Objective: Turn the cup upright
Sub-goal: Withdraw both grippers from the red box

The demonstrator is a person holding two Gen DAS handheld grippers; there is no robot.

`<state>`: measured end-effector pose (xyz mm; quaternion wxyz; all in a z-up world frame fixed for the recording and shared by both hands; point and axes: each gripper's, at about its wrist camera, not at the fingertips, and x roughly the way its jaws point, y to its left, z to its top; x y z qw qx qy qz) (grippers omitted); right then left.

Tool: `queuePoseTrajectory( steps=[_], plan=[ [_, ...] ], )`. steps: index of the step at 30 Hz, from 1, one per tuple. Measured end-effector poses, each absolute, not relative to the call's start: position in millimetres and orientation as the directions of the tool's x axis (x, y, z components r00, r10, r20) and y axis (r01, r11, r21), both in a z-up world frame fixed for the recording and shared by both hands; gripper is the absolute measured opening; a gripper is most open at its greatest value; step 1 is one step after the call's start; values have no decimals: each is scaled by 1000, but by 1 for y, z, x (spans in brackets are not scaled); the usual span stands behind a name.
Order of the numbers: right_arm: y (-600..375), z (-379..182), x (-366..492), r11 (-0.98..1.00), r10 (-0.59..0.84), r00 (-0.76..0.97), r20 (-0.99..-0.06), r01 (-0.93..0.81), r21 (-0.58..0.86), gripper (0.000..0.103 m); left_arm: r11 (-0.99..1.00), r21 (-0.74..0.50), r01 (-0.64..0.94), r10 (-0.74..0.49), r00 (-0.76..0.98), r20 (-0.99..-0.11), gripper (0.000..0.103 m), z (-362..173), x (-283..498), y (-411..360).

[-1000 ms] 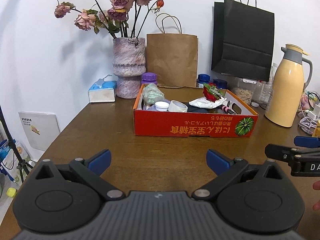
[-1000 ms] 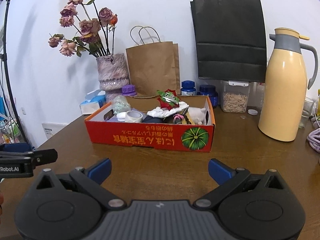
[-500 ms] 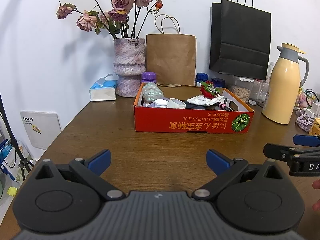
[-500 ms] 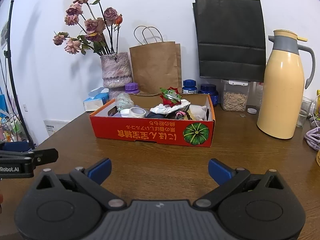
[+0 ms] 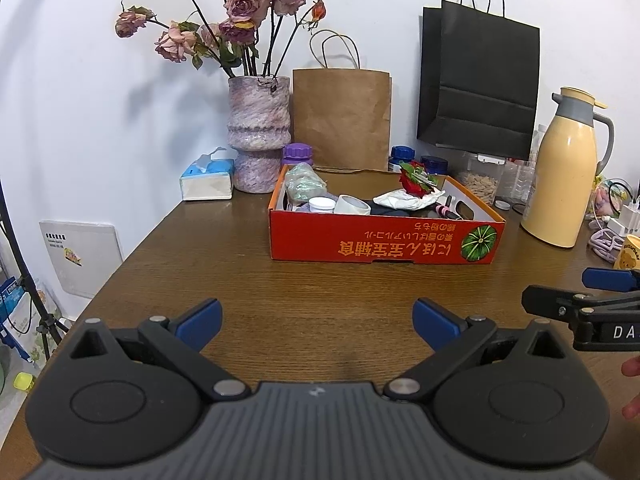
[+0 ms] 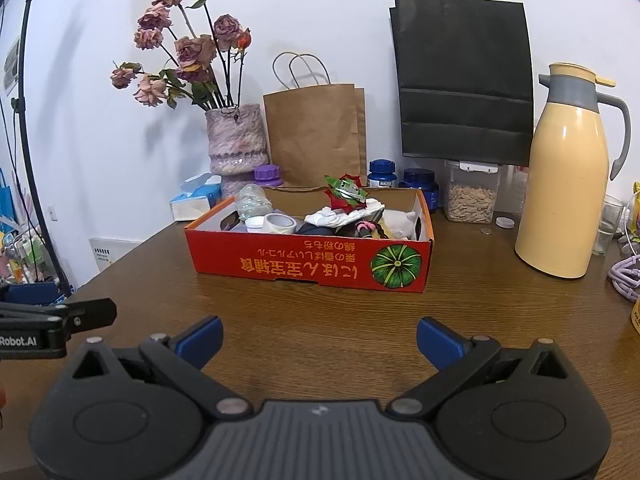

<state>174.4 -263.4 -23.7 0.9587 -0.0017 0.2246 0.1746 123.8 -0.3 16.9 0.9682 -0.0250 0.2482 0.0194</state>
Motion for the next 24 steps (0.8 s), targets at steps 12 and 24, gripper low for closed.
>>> queuePoseTrajectory(
  steps=[12, 24],
  plan=[
    [-262, -25, 173, 940, 331, 838, -434, -333, 74, 103, 998, -39, -43, 19, 877, -480, 103, 18, 121, -1],
    [-262, -25, 172, 940, 331, 837, -435, -333, 73, 103, 999, -39, -21, 0, 877, -480, 103, 16, 119, -2]
  ],
)
